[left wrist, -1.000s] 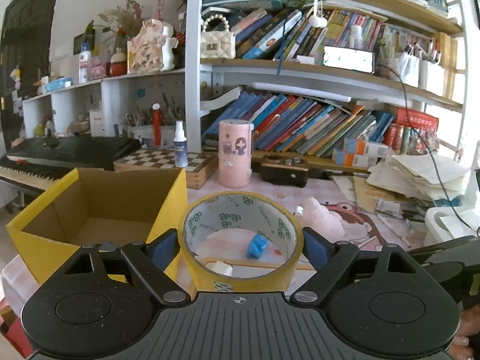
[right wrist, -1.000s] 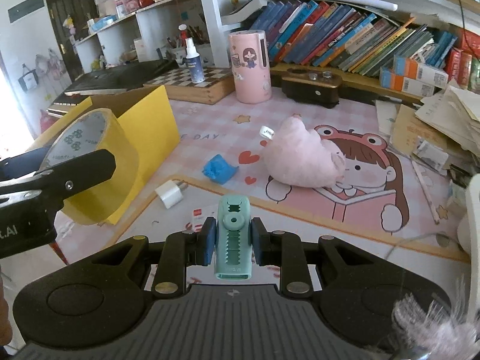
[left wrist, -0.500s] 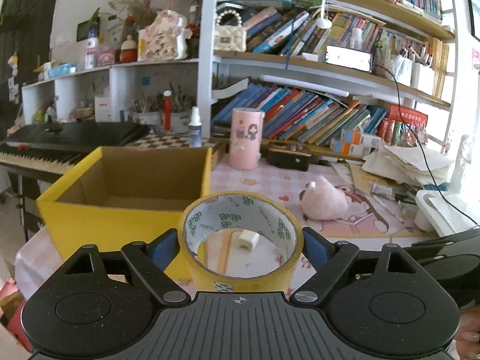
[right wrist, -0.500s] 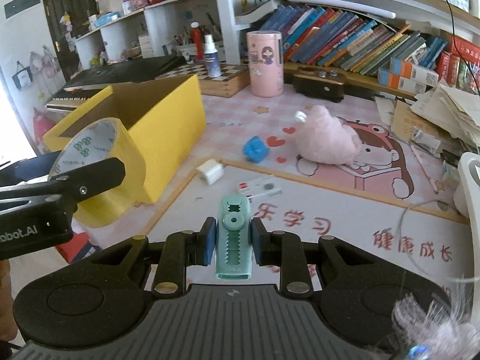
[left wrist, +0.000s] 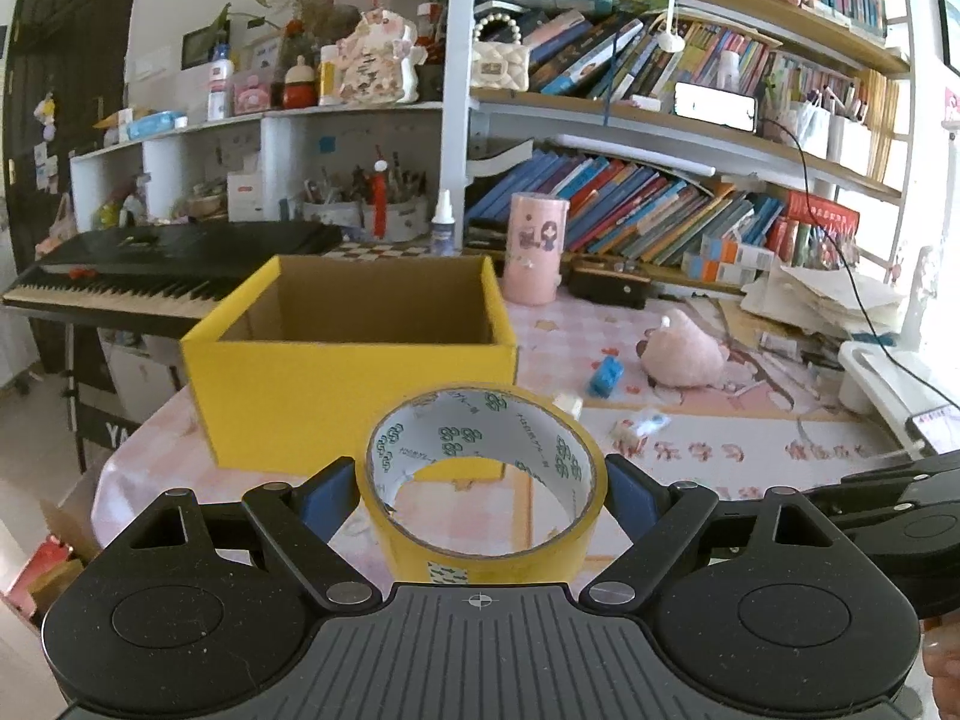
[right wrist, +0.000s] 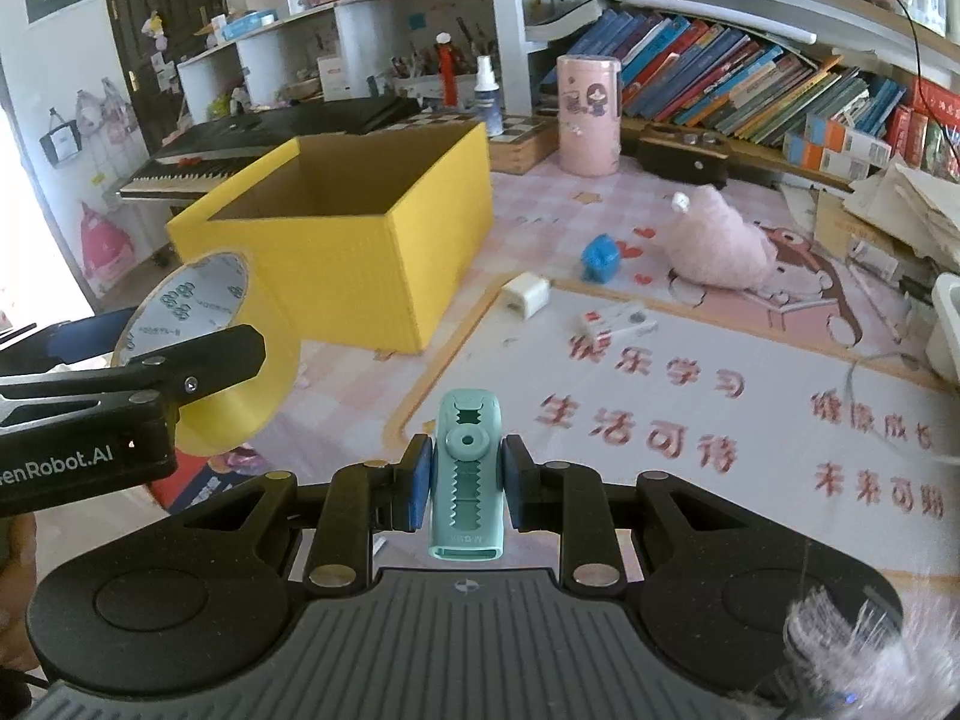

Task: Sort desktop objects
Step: 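Carry the tape roll with the left tool while the right tool carries the stapler over the box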

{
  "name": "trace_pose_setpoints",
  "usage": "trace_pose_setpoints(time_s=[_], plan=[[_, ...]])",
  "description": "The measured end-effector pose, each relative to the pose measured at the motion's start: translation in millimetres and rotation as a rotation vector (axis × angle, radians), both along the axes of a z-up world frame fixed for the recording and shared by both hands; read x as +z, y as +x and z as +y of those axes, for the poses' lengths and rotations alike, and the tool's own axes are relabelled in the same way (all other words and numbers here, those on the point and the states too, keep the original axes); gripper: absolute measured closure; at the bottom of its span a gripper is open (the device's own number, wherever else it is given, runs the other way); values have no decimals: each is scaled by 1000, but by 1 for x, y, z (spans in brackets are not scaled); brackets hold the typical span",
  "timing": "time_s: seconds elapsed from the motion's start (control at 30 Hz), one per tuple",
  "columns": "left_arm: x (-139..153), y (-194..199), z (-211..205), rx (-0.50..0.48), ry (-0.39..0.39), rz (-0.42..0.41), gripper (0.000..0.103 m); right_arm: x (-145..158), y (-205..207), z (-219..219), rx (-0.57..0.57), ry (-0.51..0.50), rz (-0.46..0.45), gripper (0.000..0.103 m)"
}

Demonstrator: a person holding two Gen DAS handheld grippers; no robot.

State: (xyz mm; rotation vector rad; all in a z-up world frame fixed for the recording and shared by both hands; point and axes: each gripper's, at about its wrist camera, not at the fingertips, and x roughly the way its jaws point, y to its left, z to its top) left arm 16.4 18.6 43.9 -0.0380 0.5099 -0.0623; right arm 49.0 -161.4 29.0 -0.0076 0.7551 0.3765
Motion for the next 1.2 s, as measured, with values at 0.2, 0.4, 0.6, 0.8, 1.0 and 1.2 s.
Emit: trace_pose_setpoints(time_s=[0.2,0.4,0.6,0.8,1.0,1.2], plan=[[-6,-17,19,17,11,28,15,-7,-19,23,24,8,23,80],[-9,-28,38,61,6,48,15,-11,-29,45,66,9,39,80],[-8,-35,50,86,4,37,15,-10,-34,60,102,5,34,80],[-8,-38,58,99,1,26,15,-8,-34,69,124,-1,19,80],[-7,-37,65,109,-4,17,15,-7,-33,77,134,-6,13,80],[-7,-34,68,110,-3,13,15,-6,-30,83,139,-12,7,80]])
